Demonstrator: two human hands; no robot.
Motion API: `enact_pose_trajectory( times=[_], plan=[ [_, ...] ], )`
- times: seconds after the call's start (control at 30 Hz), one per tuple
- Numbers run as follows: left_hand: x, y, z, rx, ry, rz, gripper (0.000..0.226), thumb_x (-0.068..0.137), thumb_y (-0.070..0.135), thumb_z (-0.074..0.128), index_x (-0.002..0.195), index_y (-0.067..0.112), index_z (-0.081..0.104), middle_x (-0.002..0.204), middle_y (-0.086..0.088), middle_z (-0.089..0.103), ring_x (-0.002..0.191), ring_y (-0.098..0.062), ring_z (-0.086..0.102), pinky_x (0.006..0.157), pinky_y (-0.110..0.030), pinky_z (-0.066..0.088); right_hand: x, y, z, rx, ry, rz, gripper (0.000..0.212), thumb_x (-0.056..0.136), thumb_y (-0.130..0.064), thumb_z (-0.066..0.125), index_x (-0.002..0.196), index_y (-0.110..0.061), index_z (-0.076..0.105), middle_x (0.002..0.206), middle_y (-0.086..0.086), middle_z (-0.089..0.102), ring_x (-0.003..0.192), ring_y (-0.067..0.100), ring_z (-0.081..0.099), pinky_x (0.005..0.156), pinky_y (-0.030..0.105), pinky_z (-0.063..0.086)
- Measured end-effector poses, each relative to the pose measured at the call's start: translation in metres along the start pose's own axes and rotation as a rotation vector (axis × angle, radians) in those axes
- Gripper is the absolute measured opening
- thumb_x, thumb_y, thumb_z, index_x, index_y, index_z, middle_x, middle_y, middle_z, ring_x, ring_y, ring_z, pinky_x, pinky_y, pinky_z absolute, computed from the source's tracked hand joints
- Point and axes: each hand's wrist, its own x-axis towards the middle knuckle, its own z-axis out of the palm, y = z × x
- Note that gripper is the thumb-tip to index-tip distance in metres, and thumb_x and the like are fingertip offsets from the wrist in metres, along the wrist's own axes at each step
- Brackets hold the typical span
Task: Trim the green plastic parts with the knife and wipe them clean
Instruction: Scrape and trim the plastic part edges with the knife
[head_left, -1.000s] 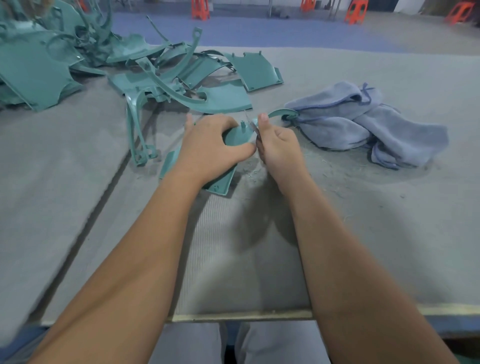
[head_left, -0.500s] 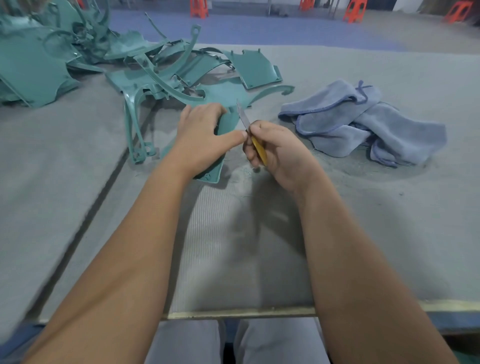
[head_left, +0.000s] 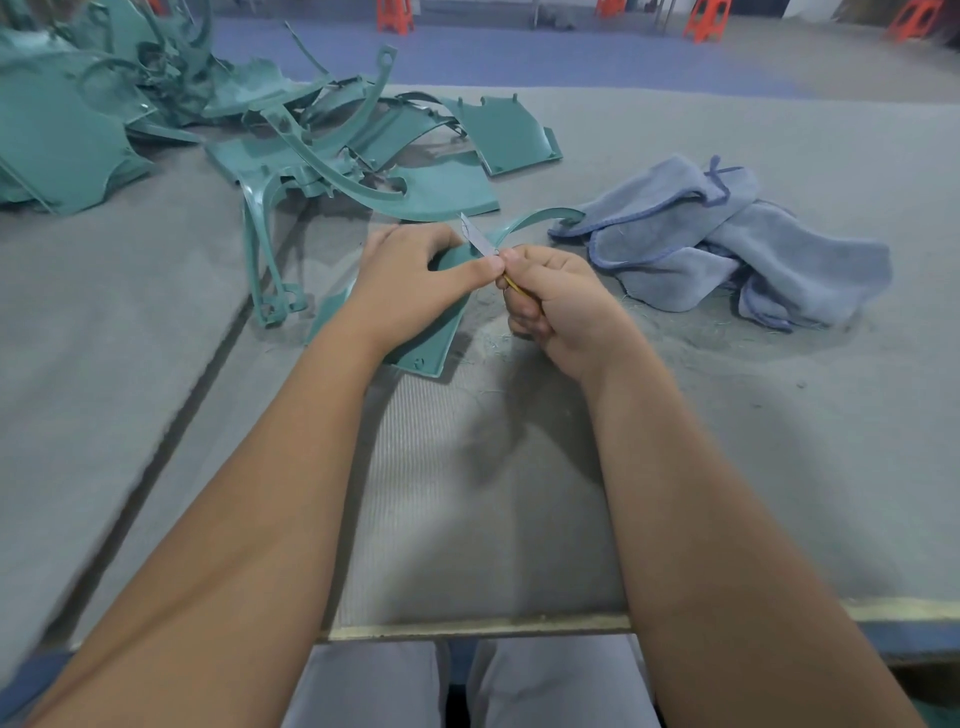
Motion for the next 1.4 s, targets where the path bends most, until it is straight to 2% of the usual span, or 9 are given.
enact_pose_trajectory(
  times=[0.13,0.33,0.47,0.57,0.77,0.87,1.0,1.17,1.4],
  plan=[
    [-0.002,0.003,-0.004,-0.044,-0.066,-0.060,0.065,0.068,0.070,0.052,0.085,0.009,0.066,0.071,-0.006,0.059,0.067,-0.012,0.049,0.073,-0.034,0.038,0.000,0.001,0.002,0.010,0.014,-0.019,0.031,0.102,-0.013,0.043,0.073,-0.009,0.053,0.039,-0.004,0.034,0.032,0.006,0.020,0.046,0.027,0.009],
    [-0.003,0.011,-0.009,0.018,-0.134,-0.108,0.068,0.054,0.063,0.052,0.101,0.017,0.068,0.096,-0.005,0.068,0.095,-0.024,0.060,0.091,-0.044,0.047,-0.002,0.002,0.003,0.017,0.026,-0.044,0.029,0.102,-0.013,0.043,0.074,-0.008,0.052,0.043,-0.003,0.035,0.035,0.006,0.021,0.047,0.027,0.011],
    [-0.009,0.011,-0.010,-0.091,-0.163,-0.144,0.036,0.063,0.039,0.061,0.089,0.014,0.062,0.088,-0.012,0.064,0.079,-0.020,0.058,0.076,-0.041,0.049,0.002,0.002,-0.004,0.230,0.194,-0.078,0.030,0.103,-0.014,0.042,0.075,-0.009,0.051,0.045,-0.004,0.036,0.035,0.006,0.024,0.045,0.022,0.018],
    [-0.013,0.011,-0.010,-0.122,-0.169,-0.138,0.033,0.063,0.034,0.061,0.087,0.012,0.062,0.089,-0.015,0.063,0.077,-0.021,0.056,0.070,-0.037,0.046,0.004,0.001,-0.009,0.293,0.234,-0.087,0.032,0.104,-0.017,0.040,0.074,-0.010,0.049,0.047,-0.002,0.034,0.036,0.008,0.024,0.045,0.022,0.021],
    [-0.014,0.010,-0.014,-0.250,-0.170,-0.175,0.024,0.063,0.034,0.065,0.080,0.018,0.060,0.076,-0.003,0.059,0.068,-0.015,0.052,0.067,-0.032,0.039,0.000,0.001,-0.008,0.191,-0.019,-0.052,0.030,0.102,-0.020,0.039,0.075,-0.011,0.048,0.046,-0.003,0.036,0.037,0.008,0.024,0.052,0.031,0.010],
    [-0.013,0.010,-0.015,-0.276,-0.169,-0.184,0.036,0.059,0.040,0.066,0.087,0.017,0.064,0.081,-0.005,0.064,0.072,-0.017,0.057,0.071,-0.034,0.043,-0.004,0.001,-0.003,0.054,-0.150,-0.031,0.031,0.101,-0.019,0.040,0.073,-0.011,0.050,0.045,-0.003,0.035,0.038,0.008,0.022,0.047,0.027,0.011],
    [-0.012,0.011,-0.014,-0.294,-0.167,-0.177,0.057,0.056,0.044,0.064,0.101,0.011,0.067,0.101,-0.015,0.068,0.094,-0.034,0.062,0.087,-0.049,0.049,-0.006,0.000,0.000,0.008,-0.119,-0.019,0.032,0.101,-0.016,0.041,0.071,-0.011,0.050,0.044,-0.003,0.036,0.039,0.008,0.022,0.051,0.030,0.009],
    [-0.011,0.010,-0.011,-0.300,-0.163,-0.186,0.050,0.057,0.043,0.064,0.098,0.014,0.068,0.095,-0.013,0.068,0.078,-0.016,0.058,0.074,-0.034,0.045,-0.006,0.003,0.002,-0.004,-0.042,-0.053,0.032,0.102,-0.015,0.041,0.072,-0.011,0.051,0.042,-0.004,0.037,0.038,0.006,0.022,0.050,0.028,0.010],
    [-0.010,0.008,-0.009,-0.304,-0.161,-0.200,0.039,0.064,0.035,0.066,0.095,0.012,0.066,0.088,-0.010,0.064,0.075,-0.015,0.056,0.072,-0.032,0.044,-0.006,0.003,0.003,0.004,0.000,-0.067,0.033,0.102,-0.014,0.041,0.072,-0.010,0.052,0.042,-0.005,0.037,0.038,0.005,0.023,0.051,0.029,0.011]
  ],
)
